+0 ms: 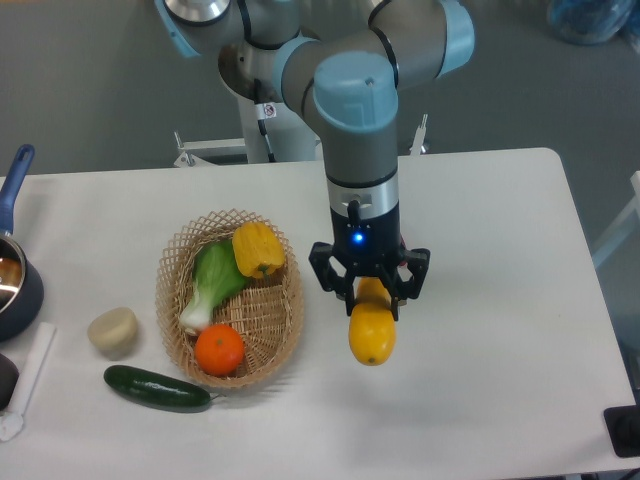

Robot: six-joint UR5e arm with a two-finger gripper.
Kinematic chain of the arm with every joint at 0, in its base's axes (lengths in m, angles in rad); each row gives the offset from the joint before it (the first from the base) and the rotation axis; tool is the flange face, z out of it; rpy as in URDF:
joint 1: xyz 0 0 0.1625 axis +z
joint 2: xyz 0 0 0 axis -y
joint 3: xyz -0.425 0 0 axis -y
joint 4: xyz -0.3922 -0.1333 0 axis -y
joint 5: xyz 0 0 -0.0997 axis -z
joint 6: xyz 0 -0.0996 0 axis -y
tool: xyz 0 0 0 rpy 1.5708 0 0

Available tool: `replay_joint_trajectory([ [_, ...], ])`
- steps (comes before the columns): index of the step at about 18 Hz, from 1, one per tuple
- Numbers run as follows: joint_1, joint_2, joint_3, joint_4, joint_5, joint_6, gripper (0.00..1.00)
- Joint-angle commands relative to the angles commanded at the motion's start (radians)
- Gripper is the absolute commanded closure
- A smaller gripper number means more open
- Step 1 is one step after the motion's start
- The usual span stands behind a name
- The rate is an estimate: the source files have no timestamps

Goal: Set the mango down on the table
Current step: 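Carry the held mango sideways past the purple sweet potato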

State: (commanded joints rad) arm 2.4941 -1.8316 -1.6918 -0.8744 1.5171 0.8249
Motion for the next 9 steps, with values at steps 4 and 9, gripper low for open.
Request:
replay_joint_trajectory([
  [4, 0.06, 0.0, -0.043, -0.002, 0.034, 0.144, 0.62],
  [9, 0.118, -0.023, -0.062, -0.002, 0.074, 0.279, 0.62],
])
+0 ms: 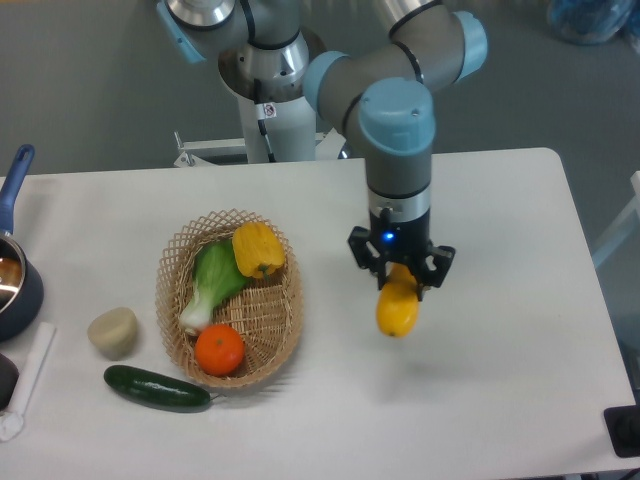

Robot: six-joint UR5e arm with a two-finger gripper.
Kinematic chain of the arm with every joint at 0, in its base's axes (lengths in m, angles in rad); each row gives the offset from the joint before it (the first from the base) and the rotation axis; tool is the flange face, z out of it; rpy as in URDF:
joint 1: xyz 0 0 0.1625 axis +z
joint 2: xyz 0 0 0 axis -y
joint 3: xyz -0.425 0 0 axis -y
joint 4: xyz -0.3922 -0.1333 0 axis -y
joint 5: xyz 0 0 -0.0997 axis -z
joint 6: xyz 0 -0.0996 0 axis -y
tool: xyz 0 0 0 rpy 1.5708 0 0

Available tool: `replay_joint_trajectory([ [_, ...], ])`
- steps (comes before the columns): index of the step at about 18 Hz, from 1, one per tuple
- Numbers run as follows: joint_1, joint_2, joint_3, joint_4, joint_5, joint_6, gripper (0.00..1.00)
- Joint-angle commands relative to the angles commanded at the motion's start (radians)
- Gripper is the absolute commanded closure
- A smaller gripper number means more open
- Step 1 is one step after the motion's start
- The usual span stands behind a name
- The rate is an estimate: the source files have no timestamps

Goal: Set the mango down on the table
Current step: 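Carry the held mango sideways past the purple sweet potato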

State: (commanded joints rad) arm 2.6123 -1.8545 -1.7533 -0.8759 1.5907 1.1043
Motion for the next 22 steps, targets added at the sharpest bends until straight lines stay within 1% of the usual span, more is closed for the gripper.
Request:
replay_joint_trajectory([
  [3, 0.012, -0.049, 0.012, 0.006, 0.003, 0.017, 0.62],
  [4, 0.015, -0.069, 0.021, 0.009, 0.003, 0.0, 0.61],
  [5, 0.035, -0.084, 0.031, 0.009, -0.004, -0.035, 0.61],
  [7, 0.058, -0.109, 0.043, 0.009, -0.006, -0.093, 0.61],
  [10, 0.087, -0.137, 0.069, 0.009, -0.008, -0.098, 0.61],
  [14, 0.088, -0.176, 0.086, 0.009, 0.0, -0.1, 0.61],
  [19, 0.084, -0.195, 0.081, 0.009, -0.001, -0.1, 0.53],
  [20, 0.081, -0.196, 0.08, 0.009, -0.001, -0.101, 0.47],
  [22, 0.078, -0.201, 0.083, 0.009, -0.003, -0.101, 0.44],
])
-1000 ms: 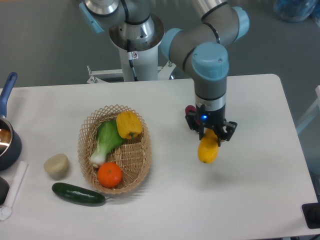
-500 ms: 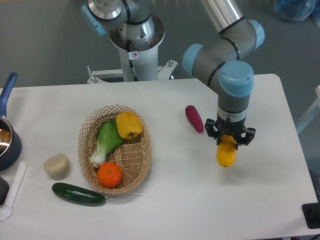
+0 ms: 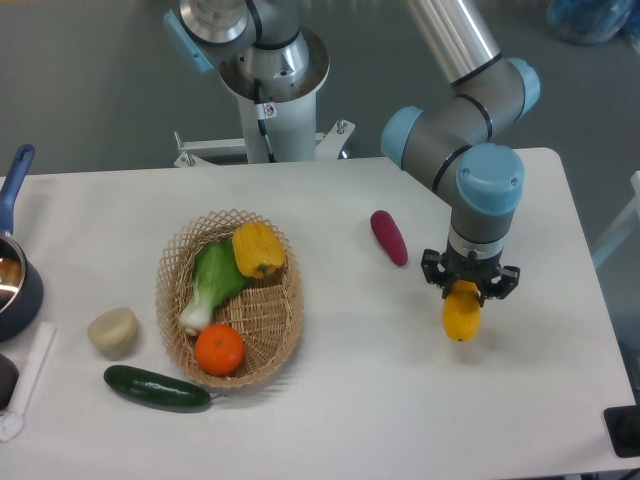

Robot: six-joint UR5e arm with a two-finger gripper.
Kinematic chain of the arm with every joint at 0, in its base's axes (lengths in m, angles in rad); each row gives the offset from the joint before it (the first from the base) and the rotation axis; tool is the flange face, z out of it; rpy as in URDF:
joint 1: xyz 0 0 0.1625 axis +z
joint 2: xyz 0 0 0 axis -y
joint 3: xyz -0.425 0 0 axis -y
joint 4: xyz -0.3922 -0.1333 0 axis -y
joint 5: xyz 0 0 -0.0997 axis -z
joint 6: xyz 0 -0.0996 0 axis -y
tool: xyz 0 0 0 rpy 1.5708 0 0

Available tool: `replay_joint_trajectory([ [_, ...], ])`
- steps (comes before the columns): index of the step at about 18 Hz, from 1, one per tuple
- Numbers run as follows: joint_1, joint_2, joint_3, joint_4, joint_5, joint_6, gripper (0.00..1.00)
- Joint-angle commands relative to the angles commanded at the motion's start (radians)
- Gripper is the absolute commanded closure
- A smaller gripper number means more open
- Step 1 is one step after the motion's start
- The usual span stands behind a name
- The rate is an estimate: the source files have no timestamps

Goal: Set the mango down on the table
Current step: 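Carry the held mango sideways past the purple sweet potato, then lower the mango onto the table and open the gripper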

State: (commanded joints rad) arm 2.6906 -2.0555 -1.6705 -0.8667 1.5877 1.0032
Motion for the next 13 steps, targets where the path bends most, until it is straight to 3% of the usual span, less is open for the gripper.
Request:
replay_joint_trajectory([
  [9, -0.005, -0.011, 0.003, 0.0, 0.002, -0.015, 0.42],
  [11, -0.005, -0.012, 0.005, 0.0, 0.002, -0.012, 0.26],
  [13, -0.005, -0.012, 0.005, 0.002, 0.005, -0.012, 0.23],
])
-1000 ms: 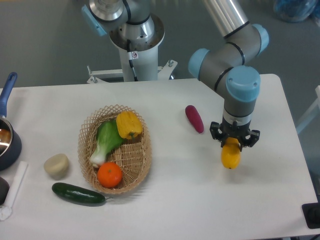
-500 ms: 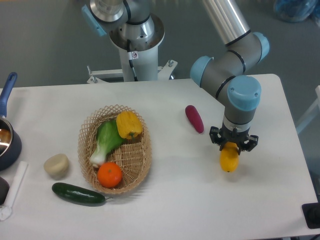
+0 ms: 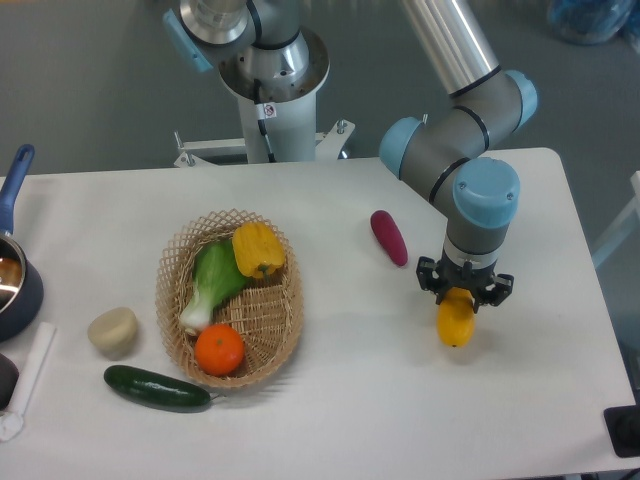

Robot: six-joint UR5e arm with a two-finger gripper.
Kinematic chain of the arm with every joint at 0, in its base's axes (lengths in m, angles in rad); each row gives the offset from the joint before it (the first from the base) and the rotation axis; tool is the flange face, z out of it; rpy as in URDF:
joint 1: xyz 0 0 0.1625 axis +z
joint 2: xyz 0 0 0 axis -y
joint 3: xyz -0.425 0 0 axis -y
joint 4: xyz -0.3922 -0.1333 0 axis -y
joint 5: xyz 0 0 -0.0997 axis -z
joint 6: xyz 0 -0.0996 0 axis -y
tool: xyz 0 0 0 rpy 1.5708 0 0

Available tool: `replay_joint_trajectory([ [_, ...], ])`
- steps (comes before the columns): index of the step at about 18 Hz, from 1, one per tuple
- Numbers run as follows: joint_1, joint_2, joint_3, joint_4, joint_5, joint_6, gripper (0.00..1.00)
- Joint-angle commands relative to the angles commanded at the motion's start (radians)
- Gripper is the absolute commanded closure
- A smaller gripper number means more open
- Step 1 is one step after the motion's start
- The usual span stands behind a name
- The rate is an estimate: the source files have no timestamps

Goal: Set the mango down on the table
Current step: 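Lower the mango onto the table and open the gripper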

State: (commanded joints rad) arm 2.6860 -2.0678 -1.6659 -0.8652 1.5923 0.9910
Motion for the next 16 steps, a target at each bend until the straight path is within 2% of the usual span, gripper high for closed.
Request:
replay_joint_trajectory([
  [3, 0.0, -0.003, 0.005, 0.0, 0.0, 0.0, 0.19],
  [5, -0.002, 0.003, 0.024, 0.0, 0.0, 0.003, 0.0],
  [8, -0.031, 0.009, 0.101, 0.0, 0.009, 0.002, 0.0],
  [10, -0.034, 0.026, 0.133, 0.002, 0.078, 0.003, 0.0],
  [12, -0.069, 0.058, 0.155, -0.002, 0.181, 0.011, 0.0],
  [16, -0.078, 0.139, 0.183, -0.017, 0.199, 0.084, 0.0],
])
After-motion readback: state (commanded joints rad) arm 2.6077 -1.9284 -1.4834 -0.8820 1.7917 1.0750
